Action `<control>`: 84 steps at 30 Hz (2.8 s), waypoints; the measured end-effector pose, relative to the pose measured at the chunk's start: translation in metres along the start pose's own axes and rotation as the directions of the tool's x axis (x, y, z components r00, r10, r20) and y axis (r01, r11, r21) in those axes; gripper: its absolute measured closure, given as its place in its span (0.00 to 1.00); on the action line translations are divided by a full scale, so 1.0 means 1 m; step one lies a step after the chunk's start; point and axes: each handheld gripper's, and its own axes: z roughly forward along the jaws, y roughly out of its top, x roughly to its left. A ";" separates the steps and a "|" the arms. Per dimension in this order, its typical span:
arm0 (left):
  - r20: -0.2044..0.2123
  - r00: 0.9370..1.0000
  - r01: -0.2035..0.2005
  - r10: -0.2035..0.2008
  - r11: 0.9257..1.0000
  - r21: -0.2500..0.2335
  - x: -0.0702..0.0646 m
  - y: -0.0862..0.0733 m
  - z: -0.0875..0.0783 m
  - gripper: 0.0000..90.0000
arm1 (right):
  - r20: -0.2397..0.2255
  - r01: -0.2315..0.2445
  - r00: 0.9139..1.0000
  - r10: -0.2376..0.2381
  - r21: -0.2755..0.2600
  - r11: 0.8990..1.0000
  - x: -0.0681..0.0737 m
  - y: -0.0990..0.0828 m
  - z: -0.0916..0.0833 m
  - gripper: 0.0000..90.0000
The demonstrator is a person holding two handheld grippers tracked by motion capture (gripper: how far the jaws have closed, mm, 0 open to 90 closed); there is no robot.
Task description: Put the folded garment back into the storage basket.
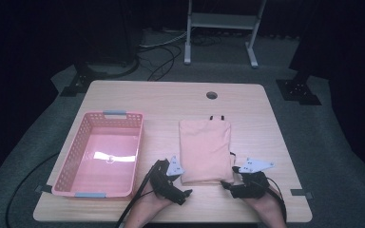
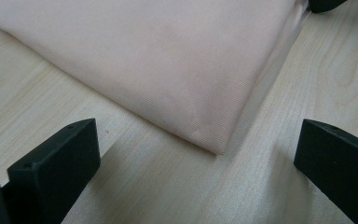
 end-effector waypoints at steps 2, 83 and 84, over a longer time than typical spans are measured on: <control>0.000 1.000 0.000 0.000 1.000 0.000 0.000 0.000 0.000 0.00 | -0.001 0.005 1.000 -0.005 -0.006 1.000 0.000 0.000 0.000 0.38; 0.001 1.000 0.002 -0.002 0.996 -0.088 -0.001 0.005 0.001 0.64 | -0.028 0.007 1.000 -0.008 -0.030 1.000 0.002 -0.002 -0.004 0.85; 0.000 1.000 0.004 -0.004 0.996 -0.087 -0.001 0.005 0.001 0.65 | -0.027 0.007 1.000 -0.008 -0.030 1.000 0.002 -0.002 -0.004 0.85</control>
